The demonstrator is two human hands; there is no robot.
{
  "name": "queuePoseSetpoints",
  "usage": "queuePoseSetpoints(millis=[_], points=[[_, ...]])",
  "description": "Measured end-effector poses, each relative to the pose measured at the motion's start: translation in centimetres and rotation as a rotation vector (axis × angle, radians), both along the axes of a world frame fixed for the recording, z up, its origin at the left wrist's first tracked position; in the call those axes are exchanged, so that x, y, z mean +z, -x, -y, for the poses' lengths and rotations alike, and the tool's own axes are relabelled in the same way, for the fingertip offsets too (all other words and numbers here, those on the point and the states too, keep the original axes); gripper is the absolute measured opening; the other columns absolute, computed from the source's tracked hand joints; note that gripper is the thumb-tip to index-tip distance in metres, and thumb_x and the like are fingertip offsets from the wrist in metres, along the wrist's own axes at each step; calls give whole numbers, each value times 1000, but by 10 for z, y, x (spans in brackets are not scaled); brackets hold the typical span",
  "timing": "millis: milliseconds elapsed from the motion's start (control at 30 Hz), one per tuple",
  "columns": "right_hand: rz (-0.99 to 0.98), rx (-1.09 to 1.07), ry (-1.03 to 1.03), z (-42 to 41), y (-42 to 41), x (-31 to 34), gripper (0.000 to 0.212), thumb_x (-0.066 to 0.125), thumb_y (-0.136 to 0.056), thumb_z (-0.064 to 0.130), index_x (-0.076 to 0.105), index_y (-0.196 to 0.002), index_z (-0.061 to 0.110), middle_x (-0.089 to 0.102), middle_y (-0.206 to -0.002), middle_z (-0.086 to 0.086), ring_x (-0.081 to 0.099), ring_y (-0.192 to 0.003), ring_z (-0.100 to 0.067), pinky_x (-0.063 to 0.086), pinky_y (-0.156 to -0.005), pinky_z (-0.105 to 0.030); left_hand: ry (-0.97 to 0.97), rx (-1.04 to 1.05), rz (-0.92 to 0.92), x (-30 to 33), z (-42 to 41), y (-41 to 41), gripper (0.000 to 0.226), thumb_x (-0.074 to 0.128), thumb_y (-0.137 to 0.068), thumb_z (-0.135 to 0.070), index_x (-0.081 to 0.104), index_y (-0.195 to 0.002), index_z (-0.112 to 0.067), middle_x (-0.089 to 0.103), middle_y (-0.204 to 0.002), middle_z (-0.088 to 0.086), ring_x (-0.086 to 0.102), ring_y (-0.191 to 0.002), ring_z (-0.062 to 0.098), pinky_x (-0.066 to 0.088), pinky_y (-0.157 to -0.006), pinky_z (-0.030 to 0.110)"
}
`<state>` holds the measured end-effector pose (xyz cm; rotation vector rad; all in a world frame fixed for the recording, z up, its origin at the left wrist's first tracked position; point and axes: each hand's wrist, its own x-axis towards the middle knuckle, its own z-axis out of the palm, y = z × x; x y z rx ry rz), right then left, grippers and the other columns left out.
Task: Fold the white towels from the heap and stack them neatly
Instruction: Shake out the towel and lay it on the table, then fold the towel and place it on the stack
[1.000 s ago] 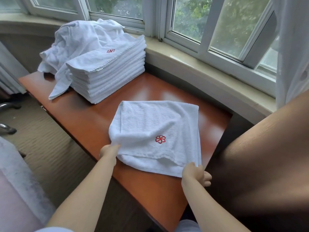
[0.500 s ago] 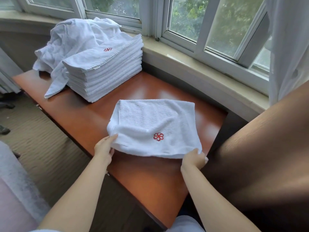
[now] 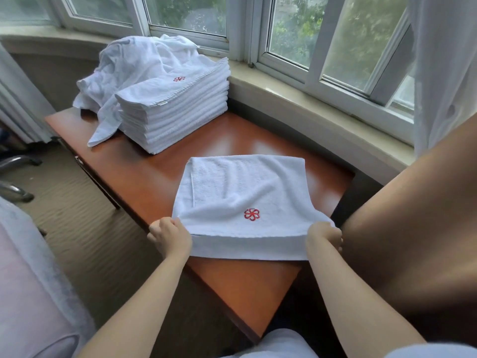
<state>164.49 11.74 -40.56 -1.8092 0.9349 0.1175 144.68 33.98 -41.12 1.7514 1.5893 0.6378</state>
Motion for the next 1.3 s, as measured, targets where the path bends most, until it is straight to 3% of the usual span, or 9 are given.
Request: queuePoseSetpoints(millis=[133, 233, 367, 533, 700, 867, 900, 933, 1300], points=[[494, -12, -128, -14, 11, 25, 22, 40, -98, 22, 51, -92, 4, 58, -81, -6, 55, -84, -31, 33, -66, -23, -163, 117, 470, 34, -12, -17, 13, 38, -102, -19, 44, -100, -7, 52, -98, 14, 49, -85, 28, 32, -71, 29], [204, 119, -106, 3, 36, -6, 31, 44, -96, 19, 59, -115, -1, 62, -113, -19, 58, -103, -35, 43, -80, -32, 81, 245, 280, 5, -20, 3, 22, 45, -99, -17, 54, -103, 2, 61, -108, 23, 57, -97, 36, 44, -84, 39], [-254, 377, -42, 39, 57, -51, 48, 47, -95, 32, 52, -133, 4, 54, -133, -16, 53, -120, -31, 44, -102, -42, 368, 186, 138, -36, -8, 31, 20, 64, -87, -12, 64, -74, 3, 59, -64, 13, 56, -57, 27, 51, -64, 37], [-49, 117, -296, 36, 59, -45, 16, 52, -92, 17, 62, -93, 4, 54, -72, -3, 48, -62, -18, 39, -55, -29, 524, 311, 267, -41, -5, 37, 25, 71, -82, -12, 68, -101, 4, 68, -96, 21, 66, -86, 35, 52, -73, 35], [28, 71, -345, 36, 63, -42, 30, 50, -90, 15, 40, -61, 15, 37, -57, 1, 32, -51, -14, 27, -48, -29, 751, 341, 489, -35, -8, 42, 19, 65, -91, -17, 62, -108, -9, 62, -105, 7, 60, -90, 20, 49, -80, 33], [-28, 124, -357, 44, 60, -43, 25, 57, -92, 17, 56, -78, -4, 44, -63, -14, 31, -70, -6, 42, -58, -29, 797, 238, 533, -32, -16, 46, 19, 70, -86, -20, 63, -104, -17, 59, -86, -3, 54, -73, 10, 43, -62, 24], [-25, 135, -367, 43, 59, -42, 25, 57, -92, 16, 56, -82, -7, 54, -94, -33, 31, -76, -5, 45, -62, -30, 784, 230, 537, -30, -17, 44, 18, 71, -86, -20, 64, -102, -17, 59, -85, -2, 53, -72, 10, 43, -62, 24], [-16, 150, -366, 41, 58, -40, 25, 56, -92, 15, 54, -78, -6, 39, -80, 7, 32, -72, -6, 42, -60, -29, 763, 228, 541, -28, -19, 41, 18, 71, -85, -20, 64, -101, -16, 60, -84, -2, 53, -71, 10, 44, -62, 24], [174, 517, -406, -20, 25, 67, 14, 57, -92, 15, 68, -87, 9, 67, -99, -13, 63, -90, -26, 55, -79, -33, 631, 157, 662, 75, -17, -11, 16, 64, -83, -16, 62, -99, -15, 63, -75, -2, 59, -69, 14, 43, -63, 27]])
